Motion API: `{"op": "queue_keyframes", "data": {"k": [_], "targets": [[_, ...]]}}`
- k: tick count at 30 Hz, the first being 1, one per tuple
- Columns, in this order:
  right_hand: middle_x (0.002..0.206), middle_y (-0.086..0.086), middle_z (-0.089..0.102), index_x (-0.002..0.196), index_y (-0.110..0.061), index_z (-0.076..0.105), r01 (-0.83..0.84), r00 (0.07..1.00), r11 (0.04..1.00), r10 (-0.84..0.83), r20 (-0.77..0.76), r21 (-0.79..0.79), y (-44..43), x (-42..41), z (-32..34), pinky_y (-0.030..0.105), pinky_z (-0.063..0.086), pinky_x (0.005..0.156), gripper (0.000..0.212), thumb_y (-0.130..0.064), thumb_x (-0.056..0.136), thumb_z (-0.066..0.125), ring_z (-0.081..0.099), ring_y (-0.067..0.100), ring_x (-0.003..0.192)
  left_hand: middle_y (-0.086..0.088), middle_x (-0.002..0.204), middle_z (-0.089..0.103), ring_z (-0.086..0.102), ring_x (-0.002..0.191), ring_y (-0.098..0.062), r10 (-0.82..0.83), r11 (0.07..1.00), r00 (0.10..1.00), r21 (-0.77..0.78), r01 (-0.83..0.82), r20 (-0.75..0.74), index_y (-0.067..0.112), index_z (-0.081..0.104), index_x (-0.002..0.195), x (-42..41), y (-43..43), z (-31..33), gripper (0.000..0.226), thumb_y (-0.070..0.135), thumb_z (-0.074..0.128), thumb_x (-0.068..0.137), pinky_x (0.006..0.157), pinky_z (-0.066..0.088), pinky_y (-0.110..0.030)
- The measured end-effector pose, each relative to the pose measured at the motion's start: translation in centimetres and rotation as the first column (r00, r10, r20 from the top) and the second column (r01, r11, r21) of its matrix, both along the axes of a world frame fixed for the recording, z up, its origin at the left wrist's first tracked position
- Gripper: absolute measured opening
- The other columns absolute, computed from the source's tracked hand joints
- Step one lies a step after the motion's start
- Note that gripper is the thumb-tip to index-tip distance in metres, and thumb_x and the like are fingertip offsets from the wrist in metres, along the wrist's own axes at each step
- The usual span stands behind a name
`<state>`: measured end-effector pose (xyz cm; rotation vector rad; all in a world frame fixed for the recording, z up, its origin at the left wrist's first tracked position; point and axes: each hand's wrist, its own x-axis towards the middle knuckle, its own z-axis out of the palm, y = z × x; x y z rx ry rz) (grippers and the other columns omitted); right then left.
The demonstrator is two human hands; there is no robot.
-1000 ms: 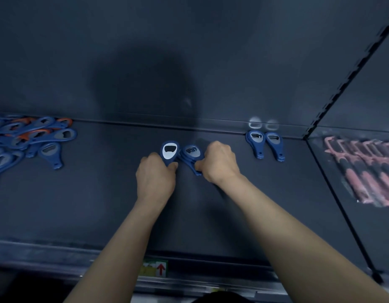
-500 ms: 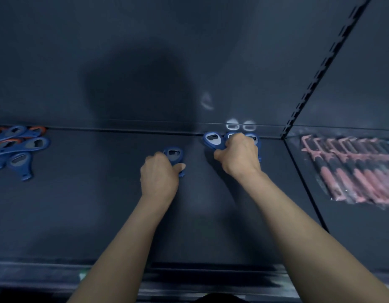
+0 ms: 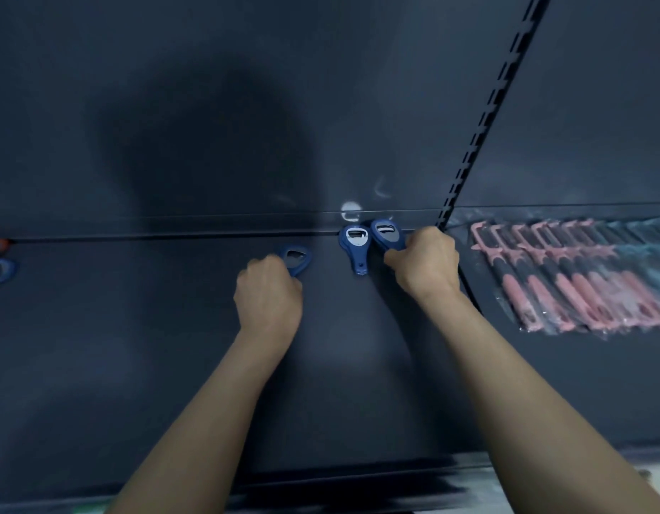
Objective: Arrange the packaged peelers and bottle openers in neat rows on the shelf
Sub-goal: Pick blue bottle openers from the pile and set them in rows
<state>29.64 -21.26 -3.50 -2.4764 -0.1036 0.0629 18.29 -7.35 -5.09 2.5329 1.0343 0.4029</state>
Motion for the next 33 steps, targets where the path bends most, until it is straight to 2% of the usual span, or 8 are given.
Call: {"op": "queue_keyframes", "data": {"k": [7,17,21,23,27,31,33], "targets": [[0.058,0.004,0.042,0.054,-0.009,0.036,0.020,1.000,1.000,-0.020,0.001,-0.013,-0.5,0.8,-0.2,0.021,0.022,0.040,0.035,-0.011,0.076,0.063,0.037,0.017,0.049,-0.017,0.080,0.058,0.048,0.069,-0.026,-0.039,0.997,0.995,-0.070,0.045,0.090,0.004,0.046,0.070,2.4,-1.2,-0.1,0.018,0.008,0.055,0.085,0.059,0.033,-0.032],[0.056,0.002,0.041,0.054,-0.010,0.033,-0.003,1.000,1.000,0.002,-0.015,-0.005,0.4,1.6,-1.2,0.020,0.020,0.040,0.037,-0.010,0.077,0.062,0.038,0.017,0.048,-0.018,0.086,0.059,0.048,0.073,-0.026,-0.028,0.998,0.996,-0.052,0.032,0.081,0.004,0.046,0.073,2.8,-1.3,-0.5,0.016,0.009,0.056,0.086,0.062,0.033,-0.032],[0.056,0.002,0.042,0.054,-0.011,0.033,-0.017,1.000,1.000,0.017,0.006,-0.022,0.5,1.6,-1.6,0.021,0.022,0.041,0.040,-0.013,0.081,0.063,0.039,0.017,0.049,-0.018,0.095,0.061,0.056,0.085,-0.032,-0.013,0.998,0.996,-0.060,0.019,0.088,-0.001,0.059,0.092,2.7,-1.3,-0.5,0.016,0.013,0.058,0.087,0.065,0.038,-0.032],[0.058,0.003,0.045,0.055,-0.011,0.034,-0.019,0.999,0.999,0.021,0.037,-0.043,0.4,1.4,-1.6,0.022,0.025,0.043,0.040,-0.016,0.082,0.062,0.042,0.020,0.053,-0.018,0.099,0.061,0.057,0.091,-0.035,0.003,0.998,0.997,-0.057,0.002,0.083,-0.002,0.060,0.099,2.6,-1.4,-0.5,0.020,0.015,0.058,0.088,0.065,0.039,-0.033],[0.077,0.013,0.059,0.060,-0.009,0.039,-0.029,0.990,0.997,0.039,0.132,-0.071,0.5,0.9,-1.0,0.028,0.037,0.059,0.036,-0.023,0.084,0.062,0.054,0.029,0.075,-0.019,0.101,0.061,0.057,0.094,-0.035,0.004,0.999,0.998,-0.041,-0.001,0.070,-0.002,0.059,0.102,2.6,-1.4,-0.5,0.023,0.017,0.059,0.089,0.067,0.038,-0.035],[0.075,0.007,0.051,0.066,-0.011,0.043,-0.060,0.985,0.994,0.074,0.158,-0.094,1.6,-0.1,-0.4,0.030,0.035,0.060,0.033,-0.028,0.086,0.062,0.047,0.026,0.075,-0.018,0.099,0.060,0.056,0.092,-0.033,-0.014,0.999,0.997,-0.040,0.017,0.074,-0.001,0.058,0.100,2.5,-1.4,-0.4,0.019,0.014,0.058,0.089,0.065,0.037,-0.033],[0.078,0.008,0.053,0.072,-0.010,0.045,-0.091,0.981,0.987,0.112,0.157,-0.133,2.3,-0.7,-0.5,0.030,0.035,0.060,0.029,-0.030,0.087,0.060,0.046,0.025,0.076,-0.017,0.098,0.060,0.055,0.091,-0.033,-0.019,0.999,0.997,-0.040,0.022,0.078,-0.001,0.058,0.099,2.4,-1.4,-0.3,0.018,0.013,0.057,0.088,0.065,0.036,-0.033]]}}
